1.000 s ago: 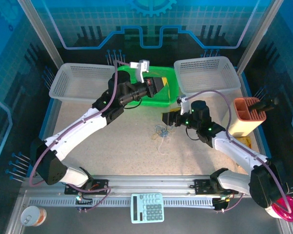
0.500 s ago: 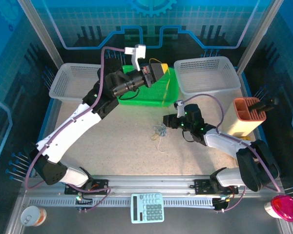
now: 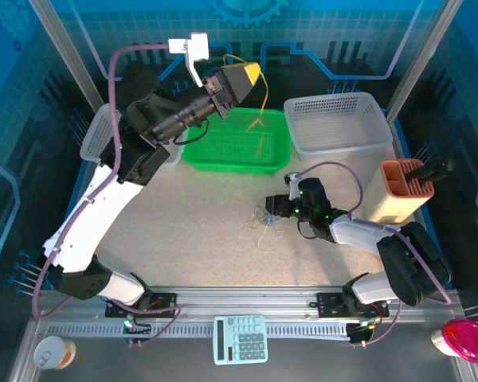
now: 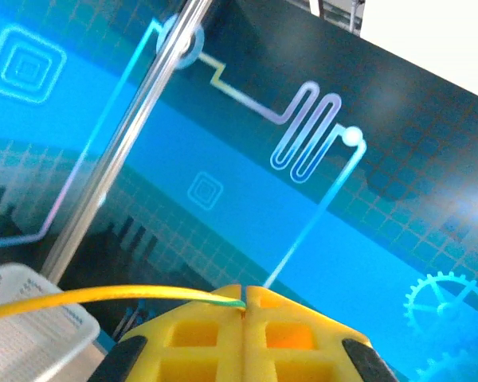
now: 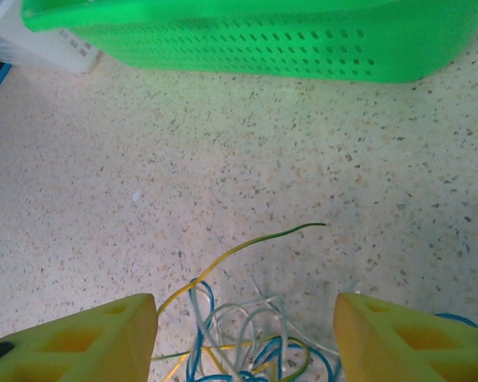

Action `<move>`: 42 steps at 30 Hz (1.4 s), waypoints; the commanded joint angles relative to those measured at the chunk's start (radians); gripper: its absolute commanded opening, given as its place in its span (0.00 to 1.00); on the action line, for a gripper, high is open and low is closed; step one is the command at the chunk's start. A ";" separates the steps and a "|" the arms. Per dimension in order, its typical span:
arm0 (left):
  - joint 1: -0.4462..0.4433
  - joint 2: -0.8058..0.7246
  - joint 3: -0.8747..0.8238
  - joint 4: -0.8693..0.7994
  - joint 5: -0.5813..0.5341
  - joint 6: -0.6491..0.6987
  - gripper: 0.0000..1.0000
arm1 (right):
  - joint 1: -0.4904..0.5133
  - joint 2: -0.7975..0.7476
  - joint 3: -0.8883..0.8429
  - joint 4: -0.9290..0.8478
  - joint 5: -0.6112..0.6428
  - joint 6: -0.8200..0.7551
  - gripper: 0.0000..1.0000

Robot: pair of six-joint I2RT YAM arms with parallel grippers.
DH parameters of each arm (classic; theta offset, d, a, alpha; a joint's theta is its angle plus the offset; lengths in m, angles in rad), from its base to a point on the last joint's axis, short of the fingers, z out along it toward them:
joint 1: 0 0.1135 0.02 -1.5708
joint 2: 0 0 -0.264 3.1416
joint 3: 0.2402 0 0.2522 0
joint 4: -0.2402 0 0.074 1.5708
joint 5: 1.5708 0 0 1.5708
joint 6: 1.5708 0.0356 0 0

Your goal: Untangle the cables

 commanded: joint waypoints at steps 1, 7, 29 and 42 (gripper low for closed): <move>0.023 0.046 0.090 -0.068 -0.033 0.066 0.00 | 0.012 -0.013 -0.016 0.036 0.014 0.005 0.63; 0.086 0.097 0.141 -0.093 -0.073 0.110 0.00 | 0.015 -0.085 -0.002 -0.015 -0.031 -0.001 0.66; 0.218 0.529 0.303 -0.074 -0.142 0.313 0.00 | -0.014 -0.422 0.146 -0.467 0.039 -0.037 0.70; 0.227 0.706 0.165 -0.045 -0.183 0.293 0.00 | -0.043 -0.561 0.117 -0.565 0.042 -0.030 0.72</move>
